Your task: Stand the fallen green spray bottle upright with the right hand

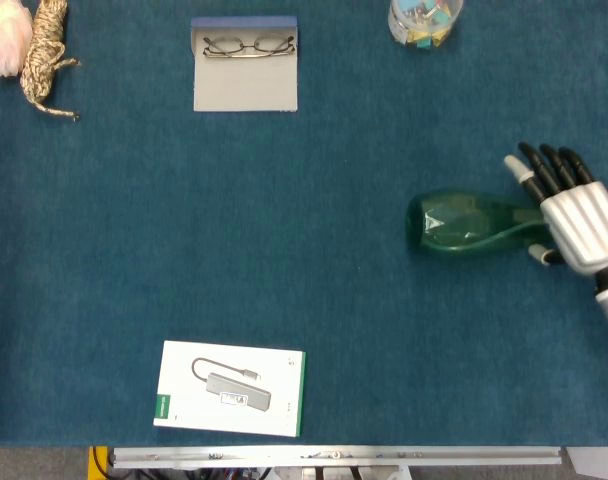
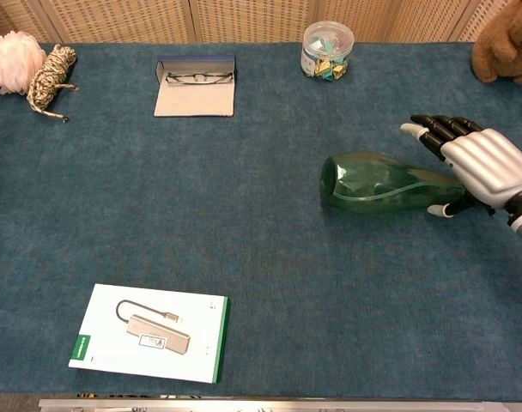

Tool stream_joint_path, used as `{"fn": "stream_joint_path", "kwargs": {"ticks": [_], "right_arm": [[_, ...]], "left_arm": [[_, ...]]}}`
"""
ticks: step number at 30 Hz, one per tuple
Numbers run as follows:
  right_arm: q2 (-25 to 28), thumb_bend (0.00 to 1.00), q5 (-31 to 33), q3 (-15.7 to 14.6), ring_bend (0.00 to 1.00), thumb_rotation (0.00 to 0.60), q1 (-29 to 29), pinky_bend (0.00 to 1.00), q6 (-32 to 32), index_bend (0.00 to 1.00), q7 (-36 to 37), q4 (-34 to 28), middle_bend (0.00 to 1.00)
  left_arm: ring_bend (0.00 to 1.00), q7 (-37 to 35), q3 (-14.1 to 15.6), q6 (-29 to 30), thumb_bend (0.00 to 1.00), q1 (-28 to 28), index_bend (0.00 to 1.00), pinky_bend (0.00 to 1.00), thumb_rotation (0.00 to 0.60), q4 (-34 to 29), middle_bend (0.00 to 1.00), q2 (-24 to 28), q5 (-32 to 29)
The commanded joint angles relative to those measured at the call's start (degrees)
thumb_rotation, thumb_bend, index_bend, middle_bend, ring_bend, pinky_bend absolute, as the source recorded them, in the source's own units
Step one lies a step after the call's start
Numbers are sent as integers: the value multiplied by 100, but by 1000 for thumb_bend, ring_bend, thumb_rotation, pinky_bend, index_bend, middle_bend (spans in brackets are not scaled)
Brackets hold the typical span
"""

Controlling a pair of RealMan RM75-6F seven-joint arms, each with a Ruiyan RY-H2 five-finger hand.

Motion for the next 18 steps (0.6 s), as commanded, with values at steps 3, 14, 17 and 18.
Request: {"fn": "stream_joint_path", "kwargs": {"ticks": [3, 14, 17, 18], "right_arm": [[-123, 0, 278, 238, 0, 600, 156, 108, -157, 0, -126, 246, 0], [-434, 0, 853, 751, 0, 600, 516, 108, -369, 0, -210, 991, 0], [-509, 0, 948, 824, 0, 600, 546, 108, -324, 0, -179, 1109, 0], [-482, 0, 946, 810, 0, 600, 536, 108, -316, 0, -129, 1052, 0]], "left_arm": [[231, 3, 3, 3, 0, 5, 525, 292, 600, -2, 394, 3, 8], [232, -6, -10, -1, 0, 13, 525, 292, 600, -5, 393, 11, -12], [232, -6, -12, -9, 0, 13, 525, 292, 600, -5, 394, 12, -19], [232, -12, -11, -7, 0, 15, 525, 292, 600, -7, 393, 15, -19]]}}
